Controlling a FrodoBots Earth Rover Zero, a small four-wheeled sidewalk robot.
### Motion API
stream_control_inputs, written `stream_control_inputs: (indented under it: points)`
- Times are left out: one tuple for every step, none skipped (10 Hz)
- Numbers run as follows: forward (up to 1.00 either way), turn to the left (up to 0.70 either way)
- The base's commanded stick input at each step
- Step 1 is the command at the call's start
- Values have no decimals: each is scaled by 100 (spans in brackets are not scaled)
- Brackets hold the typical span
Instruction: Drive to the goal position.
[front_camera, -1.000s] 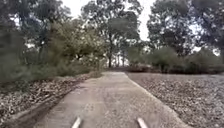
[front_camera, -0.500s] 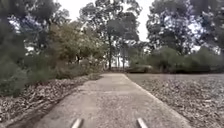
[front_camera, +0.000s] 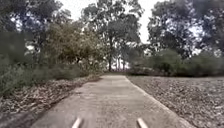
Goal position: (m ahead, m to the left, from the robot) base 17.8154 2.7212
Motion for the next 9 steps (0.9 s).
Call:
stream_control_inputs:
  points:
    - [45,-27]
    - [45,-27]
    - [45,-27]
    - [45,-27]
    - [45,-27]
    - [45,-27]
    - [45,-19]
    - [45,-10]
    - [45,-2]
